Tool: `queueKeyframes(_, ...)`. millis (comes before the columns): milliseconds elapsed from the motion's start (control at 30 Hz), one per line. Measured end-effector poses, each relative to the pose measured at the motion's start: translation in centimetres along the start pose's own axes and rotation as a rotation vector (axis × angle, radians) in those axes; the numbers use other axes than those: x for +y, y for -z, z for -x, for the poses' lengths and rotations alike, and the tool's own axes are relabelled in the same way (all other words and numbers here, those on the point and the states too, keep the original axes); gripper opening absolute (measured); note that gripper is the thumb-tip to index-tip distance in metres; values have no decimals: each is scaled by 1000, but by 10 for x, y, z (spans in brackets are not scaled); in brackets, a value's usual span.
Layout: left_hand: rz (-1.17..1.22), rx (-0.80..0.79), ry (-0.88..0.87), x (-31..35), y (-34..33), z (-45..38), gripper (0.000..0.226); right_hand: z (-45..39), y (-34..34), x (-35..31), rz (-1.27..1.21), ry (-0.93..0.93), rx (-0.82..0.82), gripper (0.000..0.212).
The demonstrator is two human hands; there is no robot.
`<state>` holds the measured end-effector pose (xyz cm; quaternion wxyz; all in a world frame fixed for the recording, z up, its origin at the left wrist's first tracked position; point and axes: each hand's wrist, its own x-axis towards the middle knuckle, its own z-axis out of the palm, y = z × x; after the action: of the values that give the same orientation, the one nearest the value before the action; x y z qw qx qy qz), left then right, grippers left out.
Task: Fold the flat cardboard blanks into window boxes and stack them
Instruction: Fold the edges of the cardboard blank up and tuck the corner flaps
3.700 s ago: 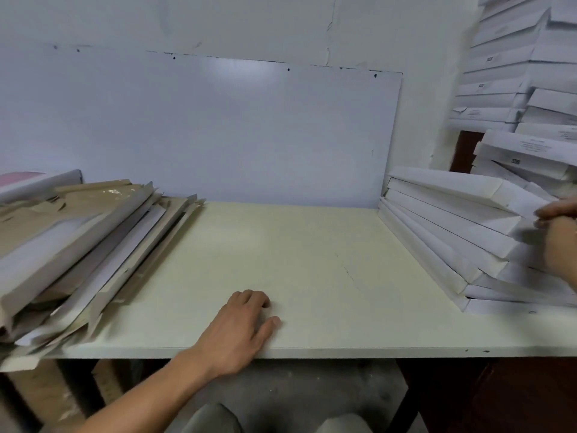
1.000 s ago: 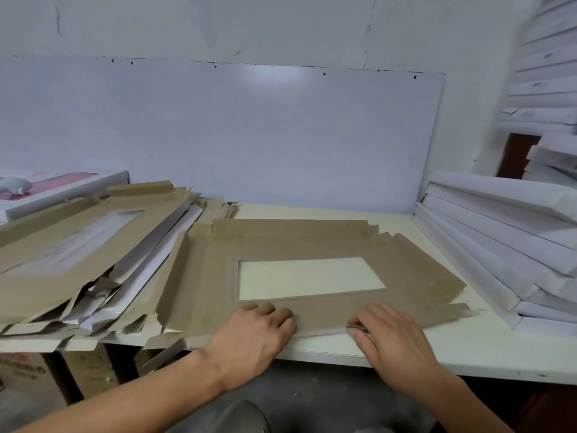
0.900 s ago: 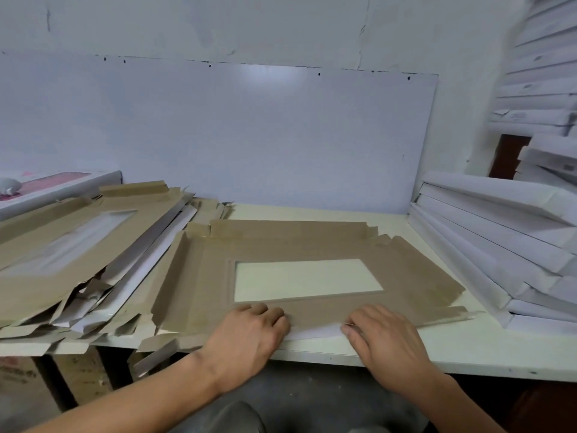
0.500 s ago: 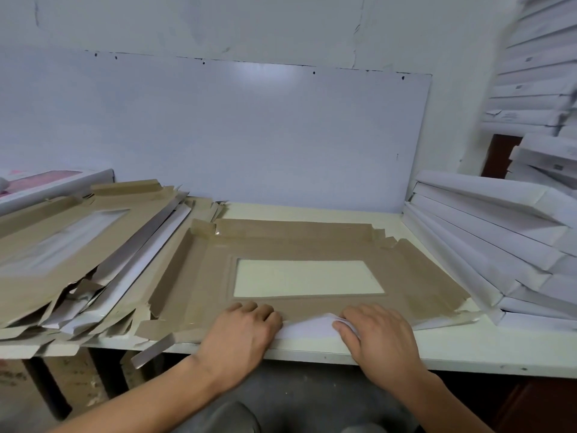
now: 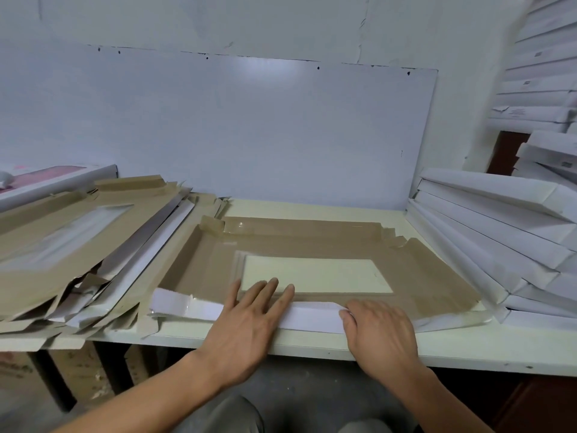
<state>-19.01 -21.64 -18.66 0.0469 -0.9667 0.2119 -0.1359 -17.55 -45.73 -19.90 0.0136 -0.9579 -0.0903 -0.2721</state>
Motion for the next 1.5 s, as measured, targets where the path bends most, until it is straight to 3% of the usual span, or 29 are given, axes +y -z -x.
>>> queueKeyframes(133,25,36,-42,-3,-2,-4,78,-1,1,-1,12,6,-27,30)
queueKeyframes(267,34,39,-234,-3,-12,-3,59,-3,-5,4,1,-41,-42,21)
queueKeyframes(400,79,-86,-234,3,-24,-2,63,-7,-5,3,-26,2,-152,26)
queueKeyframes(633,66,-204,-198,13,-23,-5,89,2,-15,-16,-143,283,-468,80)
queueKeyframes(800,154,-454,-82,-19,-8,-6,100,9,-18,14,-171,211,-551,97)
queueKeyframes(967,139,-436,36,-86,-7,3,89,25,-8,83,-57,77,-600,104)
queueKeyframes(1100,186,-372,28,-118,-12,2,85,38,5,119,10,43,-589,84)
queueKeyframes(1167,189,-258,-2,-123,-12,-3,77,41,9,120,30,102,-556,75)
queueKeyframes(1233,131,-118,-62,-122,-8,-8,68,42,13,116,50,211,-447,67)
queueKeyframes(1367,160,-15,-96,-124,-1,-9,66,41,11,117,-114,323,-150,43)
queueKeyframes(1500,255,92,-77,-122,-2,-8,39,23,13,118,-145,285,-98,38)
